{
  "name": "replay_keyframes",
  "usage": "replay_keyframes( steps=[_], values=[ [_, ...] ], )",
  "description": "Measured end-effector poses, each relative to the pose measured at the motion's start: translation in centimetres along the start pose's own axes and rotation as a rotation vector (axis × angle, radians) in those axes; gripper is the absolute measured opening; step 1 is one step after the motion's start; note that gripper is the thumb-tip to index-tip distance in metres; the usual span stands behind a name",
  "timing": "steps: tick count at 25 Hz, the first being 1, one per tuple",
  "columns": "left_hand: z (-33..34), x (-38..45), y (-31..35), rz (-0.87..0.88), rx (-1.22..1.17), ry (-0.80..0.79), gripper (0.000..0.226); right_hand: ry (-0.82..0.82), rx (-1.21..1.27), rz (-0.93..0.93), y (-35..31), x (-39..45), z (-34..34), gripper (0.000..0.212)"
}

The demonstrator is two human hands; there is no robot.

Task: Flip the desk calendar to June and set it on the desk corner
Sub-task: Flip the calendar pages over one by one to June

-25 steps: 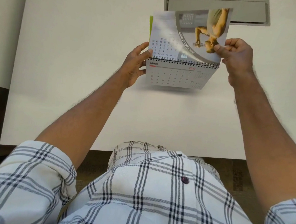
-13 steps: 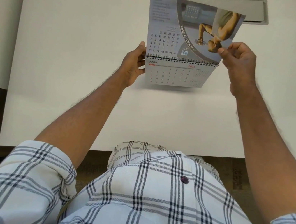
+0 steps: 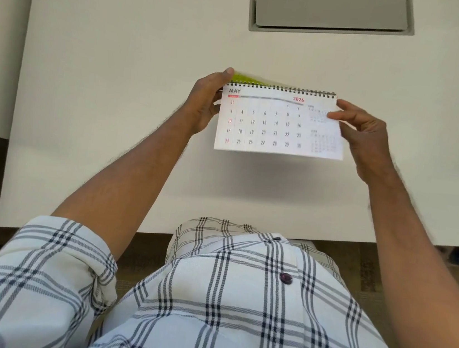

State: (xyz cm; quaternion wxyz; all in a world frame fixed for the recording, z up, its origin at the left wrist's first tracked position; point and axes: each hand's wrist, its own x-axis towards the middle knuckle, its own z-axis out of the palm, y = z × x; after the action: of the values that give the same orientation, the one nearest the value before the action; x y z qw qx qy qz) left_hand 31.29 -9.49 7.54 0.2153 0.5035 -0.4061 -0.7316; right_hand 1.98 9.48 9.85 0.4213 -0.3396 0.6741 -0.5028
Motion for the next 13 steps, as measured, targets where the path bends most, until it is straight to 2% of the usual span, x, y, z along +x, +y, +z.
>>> replay_keyframes(
  steps=[2, 4, 9, 13],
  values=[
    [0.2, -0.2, -0.1, 0.037, 0.007, 0.007, 0.02, 0.008, -0.066, 0.021, 0.5, -0.2, 0.2, 0.025],
    [0.4, -0.3, -0.3, 0.069, -0.004, -0.004, 0.012, 0.017, -0.117, 0.033, 0.9, -0.3, 0.5, 0.026],
    [0.3, -0.4, -0.2, 0.082, 0.003, -0.013, 0.016, 0.008, -0.126, 0.034, 1.5, -0.2, 1.1, 0.03],
    [0.3, -0.4, -0.5, 0.096, 0.003, -0.013, 0.019, 0.019, -0.223, 0.048, 1.3, -0.2, 1.4, 0.046]
  ],
)
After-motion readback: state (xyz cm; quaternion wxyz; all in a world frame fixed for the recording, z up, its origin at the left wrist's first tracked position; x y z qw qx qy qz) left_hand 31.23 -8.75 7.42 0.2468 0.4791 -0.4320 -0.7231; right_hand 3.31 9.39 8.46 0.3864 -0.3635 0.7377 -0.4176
